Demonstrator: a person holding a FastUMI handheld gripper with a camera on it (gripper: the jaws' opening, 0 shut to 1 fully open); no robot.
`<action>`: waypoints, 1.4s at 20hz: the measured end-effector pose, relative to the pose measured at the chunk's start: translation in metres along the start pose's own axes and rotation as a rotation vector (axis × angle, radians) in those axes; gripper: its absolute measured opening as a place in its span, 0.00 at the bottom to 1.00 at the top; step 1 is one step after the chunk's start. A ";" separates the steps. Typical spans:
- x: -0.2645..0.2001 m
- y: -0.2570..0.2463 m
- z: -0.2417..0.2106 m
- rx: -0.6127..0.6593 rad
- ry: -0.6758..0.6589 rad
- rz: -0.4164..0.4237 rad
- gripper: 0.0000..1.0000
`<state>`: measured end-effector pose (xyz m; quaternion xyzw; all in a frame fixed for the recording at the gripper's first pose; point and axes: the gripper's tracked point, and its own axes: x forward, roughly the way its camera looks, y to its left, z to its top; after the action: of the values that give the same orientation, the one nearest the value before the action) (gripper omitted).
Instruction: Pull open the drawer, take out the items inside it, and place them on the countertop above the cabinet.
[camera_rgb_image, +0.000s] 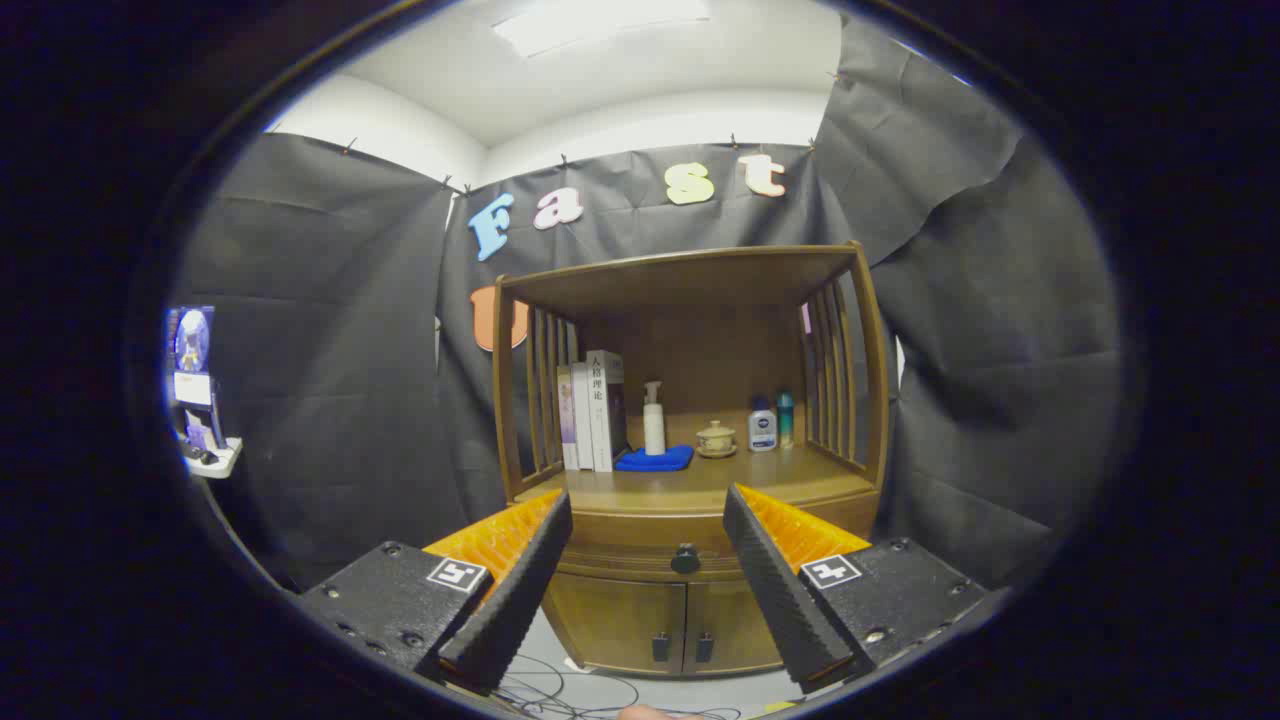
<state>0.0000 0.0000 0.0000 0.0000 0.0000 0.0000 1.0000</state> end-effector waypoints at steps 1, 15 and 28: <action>0.000 0.000 0.000 -0.001 0.003 -0.001 0.99; 0.024 0.000 -0.017 -0.002 0.036 -0.010 0.99; 0.110 -0.035 -0.092 -0.015 0.179 -0.057 0.99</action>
<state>0.1095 -0.0351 -0.0924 -0.0075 0.0894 -0.0284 0.9956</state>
